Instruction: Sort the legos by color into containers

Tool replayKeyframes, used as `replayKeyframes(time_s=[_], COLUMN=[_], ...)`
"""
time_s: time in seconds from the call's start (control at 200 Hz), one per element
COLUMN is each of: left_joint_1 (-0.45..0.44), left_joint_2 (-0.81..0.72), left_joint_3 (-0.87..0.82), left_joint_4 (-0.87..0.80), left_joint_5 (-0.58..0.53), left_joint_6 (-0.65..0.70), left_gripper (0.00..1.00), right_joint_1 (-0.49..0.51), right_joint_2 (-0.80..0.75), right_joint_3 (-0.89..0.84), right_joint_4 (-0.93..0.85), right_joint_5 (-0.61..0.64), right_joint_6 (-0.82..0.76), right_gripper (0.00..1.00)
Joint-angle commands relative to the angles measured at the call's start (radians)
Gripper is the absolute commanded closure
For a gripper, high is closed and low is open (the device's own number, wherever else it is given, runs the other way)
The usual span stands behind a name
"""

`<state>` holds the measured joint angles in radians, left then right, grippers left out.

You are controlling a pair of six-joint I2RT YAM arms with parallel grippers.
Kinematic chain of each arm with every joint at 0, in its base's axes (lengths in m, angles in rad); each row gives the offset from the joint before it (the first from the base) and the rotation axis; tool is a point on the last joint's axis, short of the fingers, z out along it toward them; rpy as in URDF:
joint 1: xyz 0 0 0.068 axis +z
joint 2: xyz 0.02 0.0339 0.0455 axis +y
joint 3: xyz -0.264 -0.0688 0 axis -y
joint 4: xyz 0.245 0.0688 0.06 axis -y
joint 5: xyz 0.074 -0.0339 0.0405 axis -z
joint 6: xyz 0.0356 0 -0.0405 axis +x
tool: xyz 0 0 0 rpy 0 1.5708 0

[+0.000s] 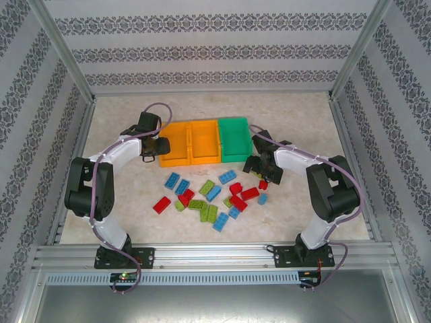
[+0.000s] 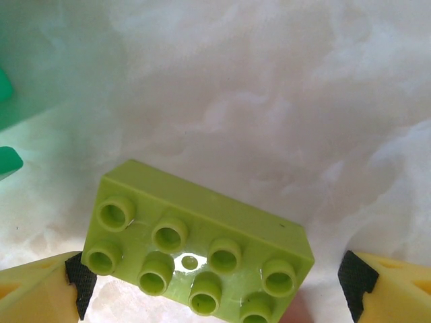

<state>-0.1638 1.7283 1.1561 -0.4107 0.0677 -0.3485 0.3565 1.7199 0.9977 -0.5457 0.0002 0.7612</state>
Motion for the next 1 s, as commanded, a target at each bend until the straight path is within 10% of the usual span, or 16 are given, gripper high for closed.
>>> replayKeyframes(time_s=[0.0,0.615,0.994], left_joint_1=[-0.01,-0.01,-0.01], left_joint_2=[-0.022,-0.038,-0.058], left_joint_3=[-0.01,-0.032,-0.061], left_joint_4=[0.015,0.01,0.017], left_joint_5=[-0.009,0.006,0.018], left_joint_6=[0.006,0.004,0.001], left_gripper=[0.47,0.48,0.48], right_joint_1=[0.004,-0.011,-0.008], right_joint_2=[0.024,-0.035,-0.016], right_joint_3=[0.008,-0.005,0.112], right_joint_4=[0.031,-0.012,-0.15], right_joint_5=[0.02,0.023,0.021], right_joint_6=[-0.004,-0.232,-0.738], right_gripper=[0.05,0.04,0.03])
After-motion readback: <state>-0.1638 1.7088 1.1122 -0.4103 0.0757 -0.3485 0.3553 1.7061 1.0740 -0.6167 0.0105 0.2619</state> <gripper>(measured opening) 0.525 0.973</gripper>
